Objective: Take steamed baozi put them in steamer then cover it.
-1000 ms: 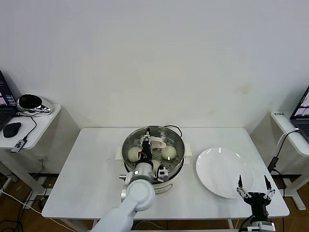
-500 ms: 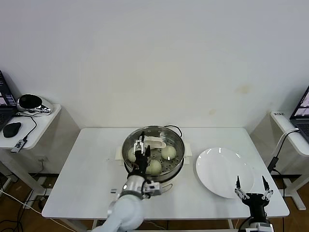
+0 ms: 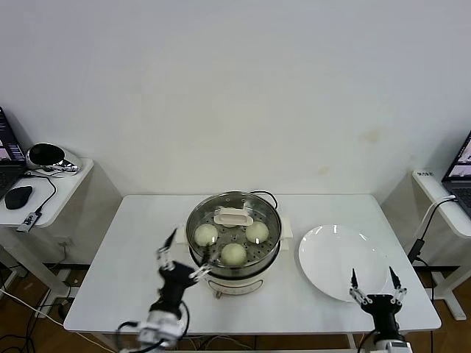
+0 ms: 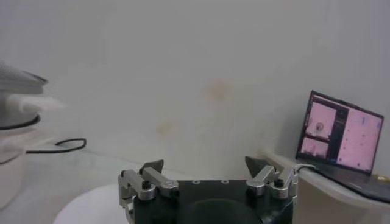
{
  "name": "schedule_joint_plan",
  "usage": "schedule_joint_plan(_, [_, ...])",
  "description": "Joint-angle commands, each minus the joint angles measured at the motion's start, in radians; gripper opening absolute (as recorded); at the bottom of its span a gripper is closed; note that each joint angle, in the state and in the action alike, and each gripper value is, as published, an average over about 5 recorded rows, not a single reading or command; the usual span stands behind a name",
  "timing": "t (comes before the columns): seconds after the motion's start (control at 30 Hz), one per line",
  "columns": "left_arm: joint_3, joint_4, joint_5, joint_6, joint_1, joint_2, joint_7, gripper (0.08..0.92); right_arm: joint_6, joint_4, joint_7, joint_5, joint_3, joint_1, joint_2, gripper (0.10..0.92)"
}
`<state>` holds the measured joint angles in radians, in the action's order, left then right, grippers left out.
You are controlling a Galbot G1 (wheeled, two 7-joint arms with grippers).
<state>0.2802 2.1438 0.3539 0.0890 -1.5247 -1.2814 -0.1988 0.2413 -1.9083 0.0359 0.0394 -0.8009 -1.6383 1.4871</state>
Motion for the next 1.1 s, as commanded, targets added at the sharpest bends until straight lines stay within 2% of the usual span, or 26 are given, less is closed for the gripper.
schedule_joint_plan(0.03, [0.275, 0.004, -0.559, -0.261, -0.374, 0.007, -0.124, 0.823, -0.002, 0.007, 0.058, -0.126, 0.109, -0.088, -0.122, 0.823])
schedule_joint_plan(0.2, [0.303, -0.139, -0.632, -0.310, -0.342, 0.003, -0.097, 0.823, -0.010, 0.005, 0.060, -0.187, 0.194, -0.131, -0.154, 0.823])
schedule_joint_plan(0.3, [0.320, -0.178, -0.636, -0.327, -0.334, 0.003, -0.067, 0.823, -0.013, 0.002, 0.061, -0.188, 0.218, -0.137, -0.149, 0.823])
schedule_joint_plan(0.7, [0.317, -0.134, -0.611, -0.258, -0.355, 0.001, 0.050, 0.823, -0.033, -0.054, 0.077, -0.178, 0.259, -0.172, -0.150, 0.823])
schedule_joint_plan(1.1, [0.310, -0.136, -0.604, -0.235, -0.328, -0.005, 0.062, 0.823, -0.060, -0.082, 0.070, -0.146, 0.249, -0.189, -0.152, 0.823])
